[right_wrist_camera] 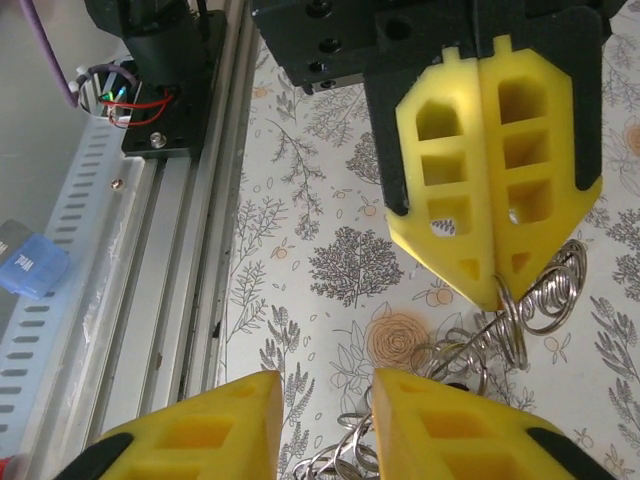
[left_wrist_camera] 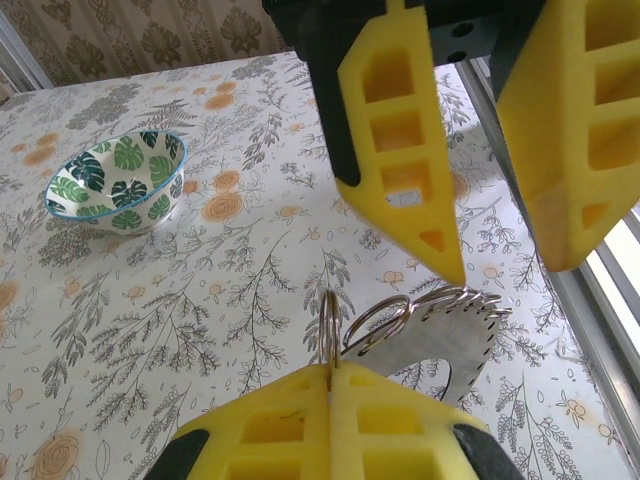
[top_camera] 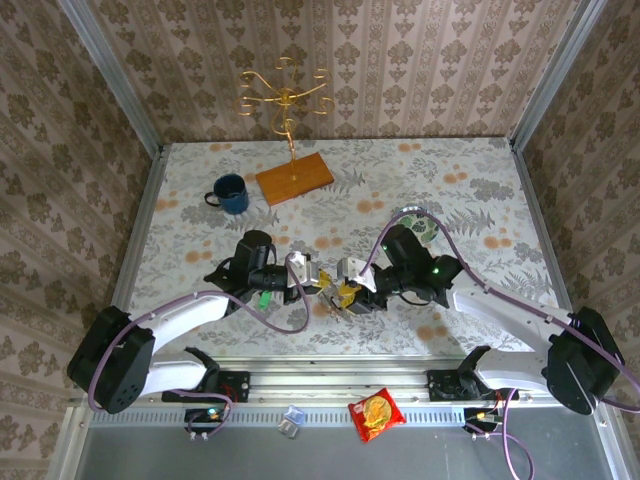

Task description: Put the keys on the keyring

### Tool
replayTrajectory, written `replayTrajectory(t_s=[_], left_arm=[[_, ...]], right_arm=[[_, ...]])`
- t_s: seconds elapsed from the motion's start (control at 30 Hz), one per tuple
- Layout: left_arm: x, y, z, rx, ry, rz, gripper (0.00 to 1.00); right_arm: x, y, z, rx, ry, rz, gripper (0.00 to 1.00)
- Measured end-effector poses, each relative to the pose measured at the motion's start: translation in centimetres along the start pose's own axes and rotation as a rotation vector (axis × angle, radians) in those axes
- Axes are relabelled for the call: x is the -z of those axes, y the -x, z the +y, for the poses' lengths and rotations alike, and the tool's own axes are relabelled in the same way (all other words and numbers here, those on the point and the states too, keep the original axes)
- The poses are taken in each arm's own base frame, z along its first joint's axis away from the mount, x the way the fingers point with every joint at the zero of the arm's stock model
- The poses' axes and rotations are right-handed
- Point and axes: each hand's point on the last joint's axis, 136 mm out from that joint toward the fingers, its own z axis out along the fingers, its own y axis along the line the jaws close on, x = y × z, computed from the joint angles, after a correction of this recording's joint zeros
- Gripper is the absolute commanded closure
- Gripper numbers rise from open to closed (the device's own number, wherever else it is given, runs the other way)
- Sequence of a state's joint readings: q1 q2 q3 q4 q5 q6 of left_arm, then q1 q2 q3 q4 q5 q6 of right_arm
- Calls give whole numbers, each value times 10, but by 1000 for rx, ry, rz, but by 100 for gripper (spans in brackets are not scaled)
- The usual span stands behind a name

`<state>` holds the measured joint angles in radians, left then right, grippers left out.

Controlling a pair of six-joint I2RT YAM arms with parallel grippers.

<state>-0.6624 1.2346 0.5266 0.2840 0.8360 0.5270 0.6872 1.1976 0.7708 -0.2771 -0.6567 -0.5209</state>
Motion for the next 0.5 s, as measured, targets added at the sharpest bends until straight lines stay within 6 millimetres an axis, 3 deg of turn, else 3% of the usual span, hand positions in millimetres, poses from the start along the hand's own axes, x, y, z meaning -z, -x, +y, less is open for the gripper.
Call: replayTrajectory(t_s=[0.13,0.23,0.5], left_arm=[[1,1,-1,0,0,0,100],[2,3,-1,1,2,-3,100],[2,2,-1,19,6,3,100]], right_arm=[[13,10,-13,50,-110,-45,79],[19,16,-24,84,-178,-55,68],[4,7,-32,85,-175,9,65]])
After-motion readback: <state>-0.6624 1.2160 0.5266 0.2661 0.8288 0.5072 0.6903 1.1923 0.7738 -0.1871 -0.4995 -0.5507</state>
